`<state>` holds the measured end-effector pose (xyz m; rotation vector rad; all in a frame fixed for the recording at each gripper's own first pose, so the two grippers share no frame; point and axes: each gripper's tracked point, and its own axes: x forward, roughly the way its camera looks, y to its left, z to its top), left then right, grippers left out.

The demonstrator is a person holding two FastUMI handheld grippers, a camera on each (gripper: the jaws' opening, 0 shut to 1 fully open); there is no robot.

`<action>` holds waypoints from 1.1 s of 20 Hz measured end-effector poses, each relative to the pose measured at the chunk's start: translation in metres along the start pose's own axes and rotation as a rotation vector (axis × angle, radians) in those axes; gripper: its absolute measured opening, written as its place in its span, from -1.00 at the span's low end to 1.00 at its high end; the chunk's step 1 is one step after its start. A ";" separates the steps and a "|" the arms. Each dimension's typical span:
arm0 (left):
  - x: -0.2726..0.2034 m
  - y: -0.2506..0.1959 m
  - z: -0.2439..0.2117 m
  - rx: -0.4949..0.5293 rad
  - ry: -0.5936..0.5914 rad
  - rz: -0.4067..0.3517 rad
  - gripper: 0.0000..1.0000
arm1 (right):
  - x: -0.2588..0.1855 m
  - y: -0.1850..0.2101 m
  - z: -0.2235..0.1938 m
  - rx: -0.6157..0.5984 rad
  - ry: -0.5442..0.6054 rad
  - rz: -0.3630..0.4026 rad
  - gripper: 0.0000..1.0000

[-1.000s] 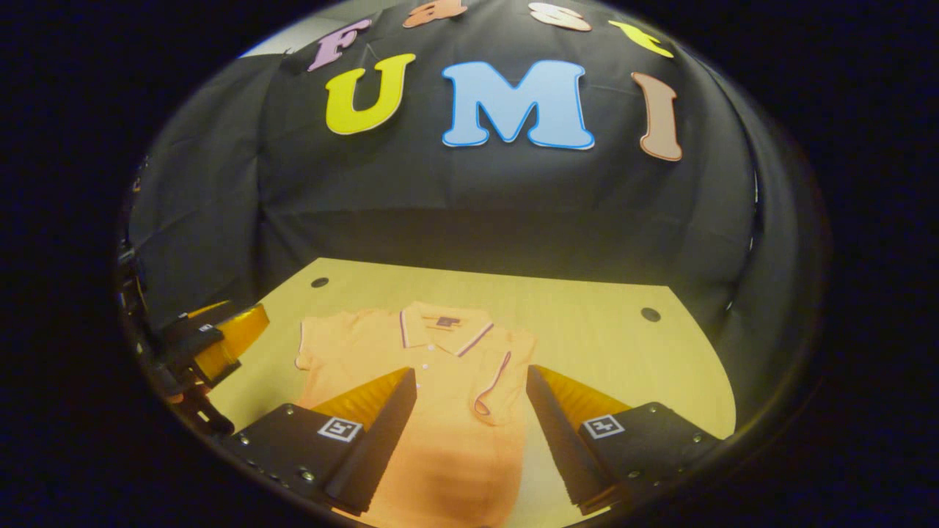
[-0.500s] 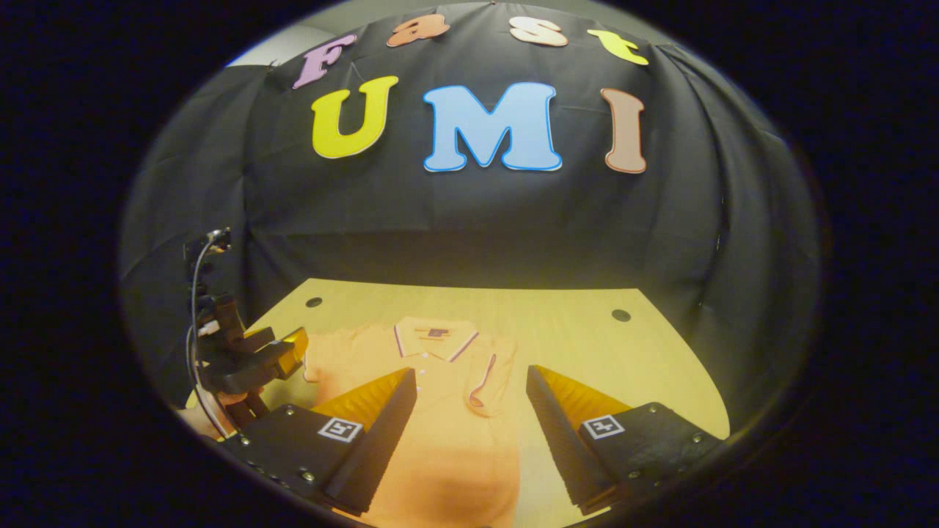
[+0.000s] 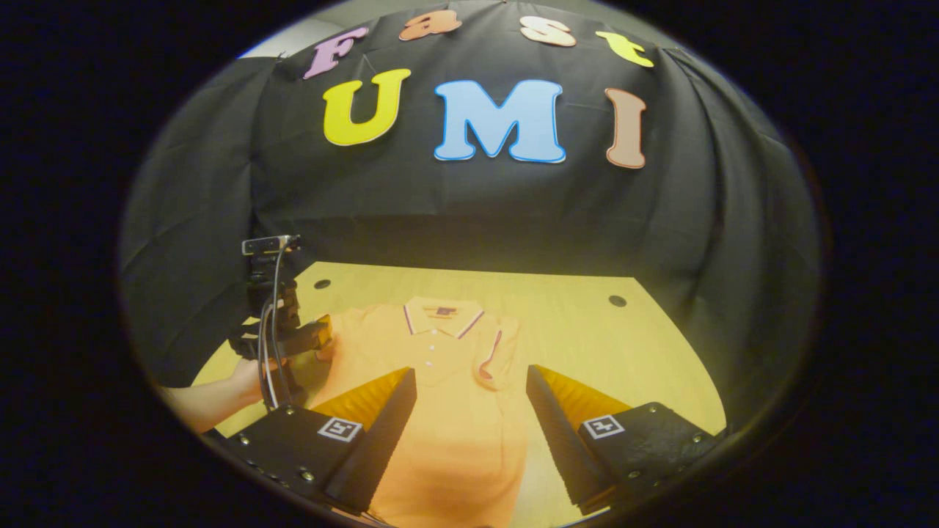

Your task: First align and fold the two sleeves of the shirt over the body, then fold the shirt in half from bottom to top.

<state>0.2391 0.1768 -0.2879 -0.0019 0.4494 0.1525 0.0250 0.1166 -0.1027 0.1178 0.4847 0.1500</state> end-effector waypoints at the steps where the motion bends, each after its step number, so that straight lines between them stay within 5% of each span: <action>1: 0.006 0.002 -0.001 0.002 0.003 -0.002 0.90 | -0.001 0.004 0.002 -0.001 -0.006 0.007 0.88; 16: 0.044 0.000 -0.028 0.017 0.143 -0.029 0.92 | 0.007 0.023 -0.006 -0.022 0.050 0.052 0.88; 19: 0.044 0.000 -0.027 0.020 0.146 -0.033 0.79 | 0.009 0.022 -0.011 -0.004 0.065 0.058 0.88; 22: 0.045 -0.004 -0.027 0.027 0.152 -0.036 0.21 | 0.010 0.018 -0.013 0.015 0.071 0.059 0.88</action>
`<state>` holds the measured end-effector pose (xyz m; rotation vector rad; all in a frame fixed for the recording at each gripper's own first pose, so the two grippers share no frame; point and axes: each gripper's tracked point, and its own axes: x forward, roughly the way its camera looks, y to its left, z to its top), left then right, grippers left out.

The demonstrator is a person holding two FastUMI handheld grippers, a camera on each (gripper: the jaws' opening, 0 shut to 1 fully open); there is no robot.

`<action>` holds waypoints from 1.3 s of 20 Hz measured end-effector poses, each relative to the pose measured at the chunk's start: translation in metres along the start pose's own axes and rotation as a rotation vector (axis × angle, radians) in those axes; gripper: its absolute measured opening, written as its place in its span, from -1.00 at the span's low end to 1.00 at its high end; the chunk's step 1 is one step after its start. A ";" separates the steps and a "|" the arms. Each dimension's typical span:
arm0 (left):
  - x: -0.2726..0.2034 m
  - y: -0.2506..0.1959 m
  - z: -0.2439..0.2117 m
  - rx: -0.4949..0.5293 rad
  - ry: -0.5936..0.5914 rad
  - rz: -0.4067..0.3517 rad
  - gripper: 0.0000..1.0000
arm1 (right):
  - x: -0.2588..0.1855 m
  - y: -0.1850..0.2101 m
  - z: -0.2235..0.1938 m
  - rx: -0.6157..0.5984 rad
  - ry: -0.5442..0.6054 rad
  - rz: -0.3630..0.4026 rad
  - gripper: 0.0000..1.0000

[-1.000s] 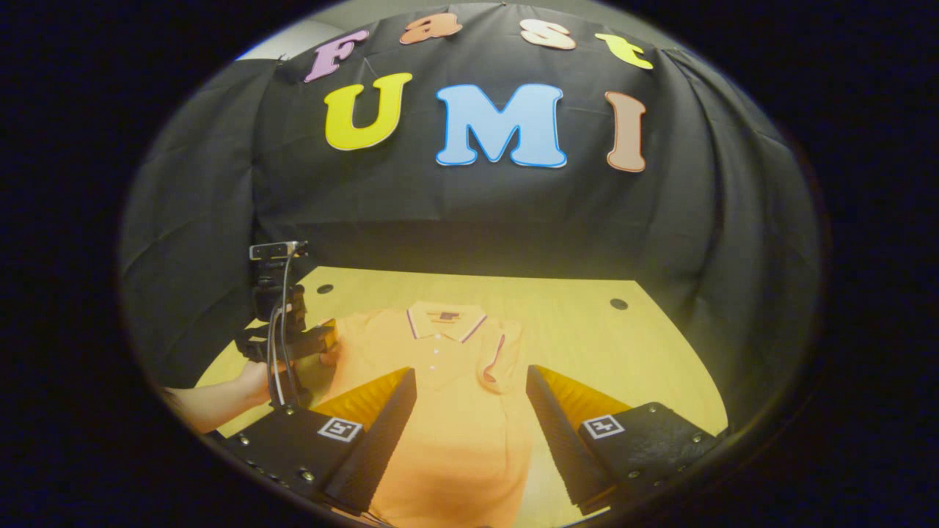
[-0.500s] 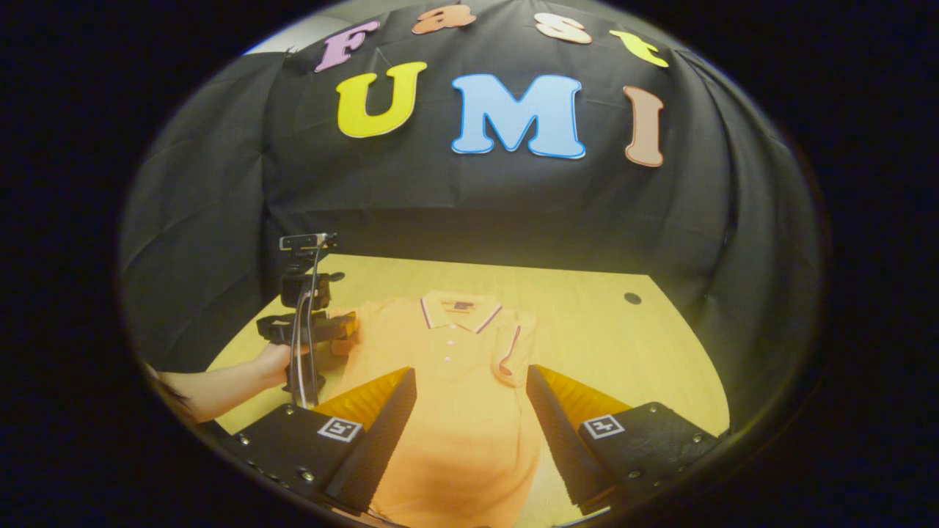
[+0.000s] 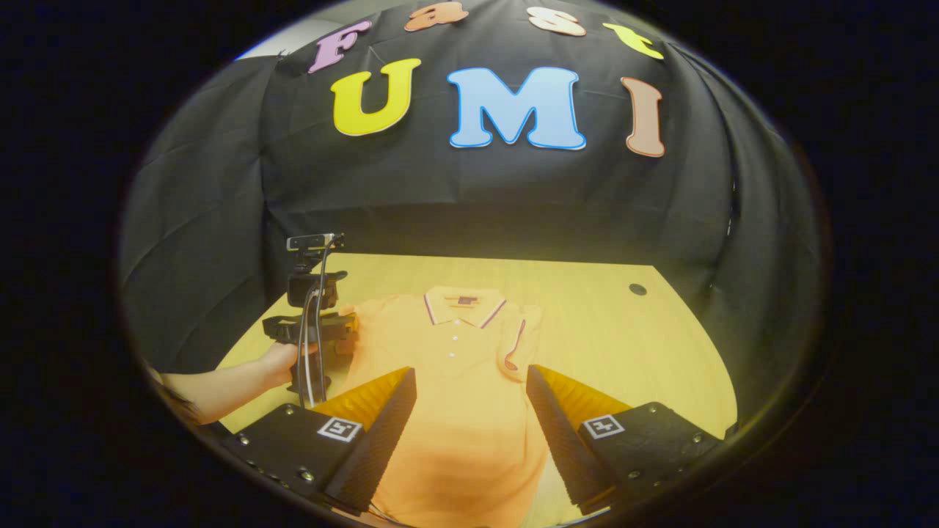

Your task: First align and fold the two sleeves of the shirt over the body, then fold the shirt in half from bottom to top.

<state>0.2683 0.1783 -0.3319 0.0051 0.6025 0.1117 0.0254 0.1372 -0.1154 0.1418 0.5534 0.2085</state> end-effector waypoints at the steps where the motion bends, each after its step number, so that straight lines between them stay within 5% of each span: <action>1: 0.000 -0.003 0.000 0.002 0.002 -0.008 -0.12 | 0.000 -0.002 -0.001 0.001 -0.002 -0.001 0.88; 3: 0.000 -0.006 -0.002 0.018 0.013 -0.010 -0.57 | -0.002 -0.005 -0.002 0.001 -0.006 -0.005 0.88; 6: -0.004 -0.008 0.001 0.015 0.008 -0.012 -0.57 | -0.004 -0.013 -0.006 0.006 -0.006 -0.012 0.88; 7: -0.001 -0.007 -0.001 0.024 0.017 -0.008 -0.81 | -0.005 -0.014 -0.008 0.011 -0.003 -0.013 0.88; 16: -0.026 -0.043 0.045 0.083 -0.077 -0.031 -0.82 | -0.002 -0.027 -0.012 0.045 0.005 -0.015 0.88; 26: -0.034 -0.124 0.049 0.129 -0.068 -0.169 -0.82 | -0.003 -0.038 -0.028 0.093 0.022 -0.070 0.87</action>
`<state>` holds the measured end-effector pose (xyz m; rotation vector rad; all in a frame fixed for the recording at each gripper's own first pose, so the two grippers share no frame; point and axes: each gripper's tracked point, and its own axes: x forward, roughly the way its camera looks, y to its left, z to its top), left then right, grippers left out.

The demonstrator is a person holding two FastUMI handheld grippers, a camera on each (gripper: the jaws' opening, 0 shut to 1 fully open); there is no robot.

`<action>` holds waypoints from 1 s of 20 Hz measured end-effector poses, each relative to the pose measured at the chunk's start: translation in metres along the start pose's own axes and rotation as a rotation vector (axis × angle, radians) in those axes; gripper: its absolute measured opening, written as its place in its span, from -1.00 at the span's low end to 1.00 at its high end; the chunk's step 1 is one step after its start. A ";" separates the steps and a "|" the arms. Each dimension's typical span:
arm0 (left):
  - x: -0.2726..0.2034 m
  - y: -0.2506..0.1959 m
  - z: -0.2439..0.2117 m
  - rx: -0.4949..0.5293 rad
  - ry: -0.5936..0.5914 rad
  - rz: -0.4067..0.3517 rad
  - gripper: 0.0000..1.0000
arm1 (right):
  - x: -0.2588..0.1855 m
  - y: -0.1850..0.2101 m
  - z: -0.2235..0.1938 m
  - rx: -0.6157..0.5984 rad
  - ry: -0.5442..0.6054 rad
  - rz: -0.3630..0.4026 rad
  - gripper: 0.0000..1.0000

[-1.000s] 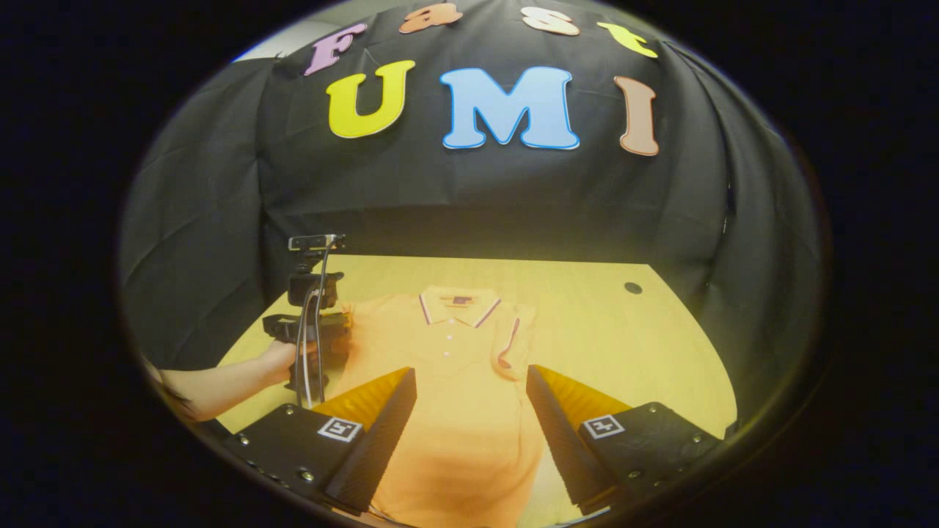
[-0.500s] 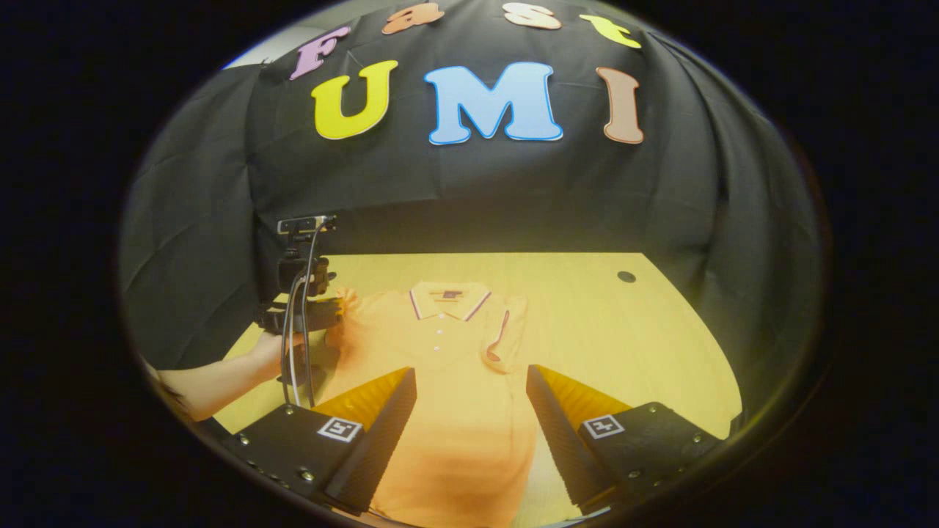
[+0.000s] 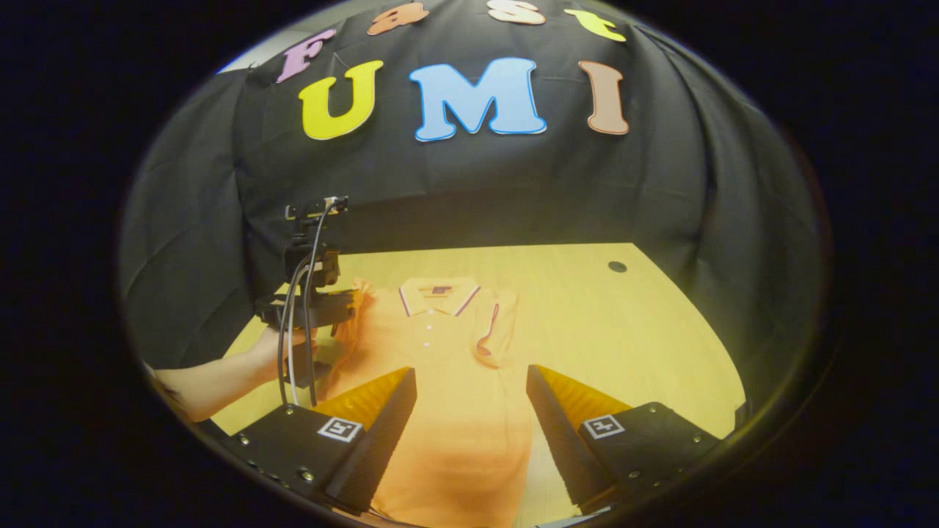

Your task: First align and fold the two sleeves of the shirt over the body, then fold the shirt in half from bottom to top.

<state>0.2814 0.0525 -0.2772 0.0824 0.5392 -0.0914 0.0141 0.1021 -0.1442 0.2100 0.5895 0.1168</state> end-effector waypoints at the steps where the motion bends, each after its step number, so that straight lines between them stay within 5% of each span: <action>1: 0.002 -0.007 -0.002 0.000 0.008 -0.015 -0.82 | -0.001 -0.001 -0.003 0.006 0.000 -0.012 0.87; 10: 0.014 -0.027 -0.023 0.044 0.088 -0.054 -0.70 | 0.003 -0.003 -0.001 0.017 -0.013 -0.041 0.88; 15: 0.003 -0.041 -0.026 0.009 0.089 -0.095 -0.34 | 0.001 -0.010 -0.006 -0.017 -0.021 -0.026 0.88; 17: -0.007 -0.048 -0.025 0.006 0.086 -0.113 0.10 | -0.004 -0.013 -0.012 -0.031 -0.019 -0.015 0.88; 20: -0.033 -0.054 -0.023 -0.011 0.063 -0.130 0.31 | -0.011 -0.019 -0.026 -0.054 -0.007 -0.001 0.87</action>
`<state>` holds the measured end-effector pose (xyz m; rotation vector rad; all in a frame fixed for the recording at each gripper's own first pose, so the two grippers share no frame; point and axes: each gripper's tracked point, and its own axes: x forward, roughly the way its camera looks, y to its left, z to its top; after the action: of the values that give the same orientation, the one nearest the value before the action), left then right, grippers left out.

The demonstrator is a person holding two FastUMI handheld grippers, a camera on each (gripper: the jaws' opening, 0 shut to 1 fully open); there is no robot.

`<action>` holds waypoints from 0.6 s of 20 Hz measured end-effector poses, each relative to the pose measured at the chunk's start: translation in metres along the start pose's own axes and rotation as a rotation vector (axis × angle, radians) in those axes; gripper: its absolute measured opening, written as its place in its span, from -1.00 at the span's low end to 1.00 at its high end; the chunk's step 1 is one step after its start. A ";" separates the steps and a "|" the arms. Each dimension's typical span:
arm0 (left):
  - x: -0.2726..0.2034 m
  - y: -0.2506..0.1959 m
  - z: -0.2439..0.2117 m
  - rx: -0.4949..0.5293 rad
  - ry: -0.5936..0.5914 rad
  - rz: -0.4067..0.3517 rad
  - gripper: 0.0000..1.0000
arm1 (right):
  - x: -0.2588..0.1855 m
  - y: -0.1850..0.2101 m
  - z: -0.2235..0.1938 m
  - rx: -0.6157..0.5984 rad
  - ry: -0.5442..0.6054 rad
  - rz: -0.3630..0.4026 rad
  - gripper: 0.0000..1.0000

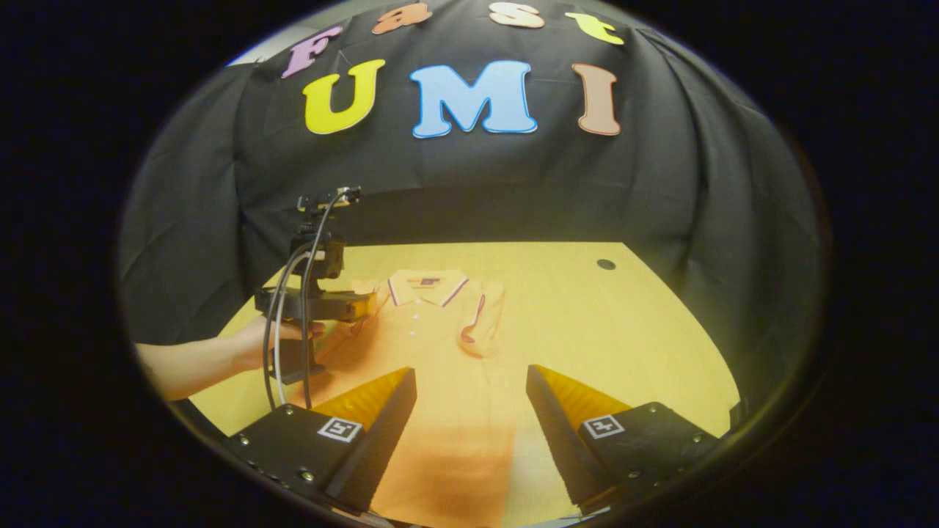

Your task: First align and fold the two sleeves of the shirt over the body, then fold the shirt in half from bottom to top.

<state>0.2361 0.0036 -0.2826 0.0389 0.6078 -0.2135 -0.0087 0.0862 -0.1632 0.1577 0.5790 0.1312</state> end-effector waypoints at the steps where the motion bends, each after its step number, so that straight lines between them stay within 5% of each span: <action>1: -0.011 -0.003 -0.001 -0.008 -0.005 -0.008 0.47 | -0.002 -0.002 -0.007 -0.005 0.005 0.005 0.87; 5: -0.061 -0.013 -0.016 -0.022 -0.023 -0.014 0.93 | -0.009 -0.002 -0.040 -0.005 0.036 0.037 0.87; 12: -0.149 -0.024 -0.077 0.030 0.008 -0.009 0.90 | -0.040 -0.010 -0.106 -0.044 0.108 0.060 0.87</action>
<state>0.0691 0.0157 -0.2604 0.0660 0.6132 -0.2314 -0.0996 0.0817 -0.2315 0.1263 0.6786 0.2118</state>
